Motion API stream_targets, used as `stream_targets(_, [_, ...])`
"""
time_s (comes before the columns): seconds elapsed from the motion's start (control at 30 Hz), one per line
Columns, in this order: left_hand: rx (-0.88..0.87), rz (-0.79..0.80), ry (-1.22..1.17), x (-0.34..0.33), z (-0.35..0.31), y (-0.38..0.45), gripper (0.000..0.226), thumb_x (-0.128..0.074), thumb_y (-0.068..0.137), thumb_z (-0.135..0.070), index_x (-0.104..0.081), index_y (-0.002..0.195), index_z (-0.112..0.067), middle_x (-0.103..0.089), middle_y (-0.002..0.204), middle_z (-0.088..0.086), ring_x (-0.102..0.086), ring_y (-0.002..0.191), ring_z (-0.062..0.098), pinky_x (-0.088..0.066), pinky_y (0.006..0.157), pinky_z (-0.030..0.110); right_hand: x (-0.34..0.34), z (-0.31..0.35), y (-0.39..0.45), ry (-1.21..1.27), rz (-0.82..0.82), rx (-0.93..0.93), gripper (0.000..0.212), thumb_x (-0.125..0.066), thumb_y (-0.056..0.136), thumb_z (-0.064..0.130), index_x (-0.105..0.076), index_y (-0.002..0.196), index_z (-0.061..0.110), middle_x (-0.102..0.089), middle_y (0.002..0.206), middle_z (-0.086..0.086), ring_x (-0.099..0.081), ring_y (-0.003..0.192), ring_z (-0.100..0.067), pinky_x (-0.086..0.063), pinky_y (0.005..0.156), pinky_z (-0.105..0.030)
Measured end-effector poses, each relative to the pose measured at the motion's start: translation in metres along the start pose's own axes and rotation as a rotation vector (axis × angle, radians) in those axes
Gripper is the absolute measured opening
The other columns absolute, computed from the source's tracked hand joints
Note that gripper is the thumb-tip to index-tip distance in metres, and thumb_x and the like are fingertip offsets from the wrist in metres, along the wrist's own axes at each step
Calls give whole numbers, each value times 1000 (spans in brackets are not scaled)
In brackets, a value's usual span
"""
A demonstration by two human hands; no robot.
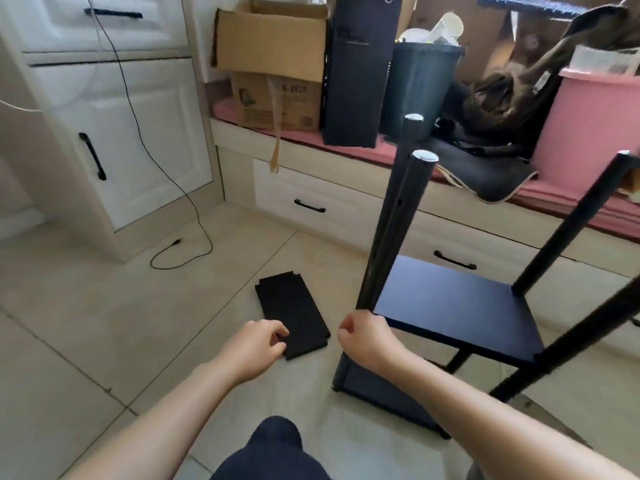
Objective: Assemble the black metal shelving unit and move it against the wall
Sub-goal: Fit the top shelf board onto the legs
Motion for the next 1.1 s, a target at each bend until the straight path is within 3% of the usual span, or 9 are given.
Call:
stream_targets(0.17, [189, 6, -176, -32, 60, 45, 28, -60, 98, -24, -66, 125, -23, -61, 99, -8, -60, 96, 11, -48, 85, 24, -75, -9, 55, 107, 95, -123, 34, -49, 99, 20, -61, 120, -4, -67, 111, -22, -66, 100, -33, -56, 83, -41])
stream_targets(0.23, [274, 10, -234, -50, 82, 59, 29, -60, 97, -24, -65, 126, -22, -66, 106, -3, -63, 105, 17, -49, 91, 27, -105, -19, 80, 145, 141, -176, 29, -47, 98, 19, -63, 101, -6, -65, 95, -26, -64, 85, -37, -48, 69, -36])
stream_targets(0.3, [326, 17, -274, -68, 99, 74, 31, -58, 98, -25, -65, 128, -21, -67, 120, 2, -62, 113, 20, -44, 92, 23, -130, -31, 106, 226, 171, -261, 16, -46, 99, 18, -53, 89, 7, -50, 82, -15, -51, 72, -26, -40, 65, -33])
stream_targets(0.47, [415, 39, -410, -110, 130, 110, 32, -59, 96, -18, -65, 127, -14, -67, 124, 7, -61, 115, 23, -40, 85, 19, -172, -70, 163, 467, 162, -501, 32, -43, 101, 17, -48, 130, 4, -51, 96, -8, -61, 112, -34, -55, 88, -43])
stream_targets(0.6, [499, 44, -492, -145, 150, 137, 38, -62, 94, -17, -58, 132, -10, -66, 122, 7, -60, 116, 24, -37, 78, 19, -204, -97, 194, 607, 101, -643, 44, -45, 101, 17, -31, 143, 11, -51, 112, -10, -58, 94, -28, -51, 61, -31])
stream_targets(0.67, [529, 26, -531, -159, 155, 152, 43, -63, 93, -16, -55, 134, -9, -63, 128, 10, -59, 120, 25, -38, 78, 20, -213, -109, 210, 633, 39, -657, 51, -46, 100, 15, -25, 147, 14, -51, 106, -10, -56, 83, -27, -47, 56, -28])
stream_targets(0.83, [557, 50, -572, -180, 157, 160, 52, -65, 89, -14, -49, 137, -4, -52, 139, 15, -53, 129, 28, -39, 92, 20, -221, -124, 231, 642, -89, -676, 57, -47, 96, 8, -22, 147, 13, -52, 109, -18, -50, 64, -25, -44, 51, -30])
stream_targets(0.93, [507, 61, -575, -183, 154, 162, 50, -63, 86, -11, -53, 135, -8, -53, 135, 15, -55, 125, 29, -42, 103, 26, -221, -126, 232, 599, -104, -700, 50, -48, 96, 10, -30, 142, 8, -54, 119, -23, -54, 68, -29, -46, 53, -31])
stream_targets(1.1, [521, 13, -698, -181, 156, 163, 48, -60, 87, -4, -56, 135, -10, -56, 130, 15, -60, 114, 28, -48, 99, 31, -220, -127, 231, 647, -117, -706, 37, -52, 93, 10, -41, 128, 6, -53, 125, -25, -57, 74, -31, -49, 57, -32])
Point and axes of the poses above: each hand's wrist, its own y-axis towards the middle knuckle, its own x-axis out of the back of the hand, z = x × y, the point moved 7 cm from there along y, towards the middle knuckle
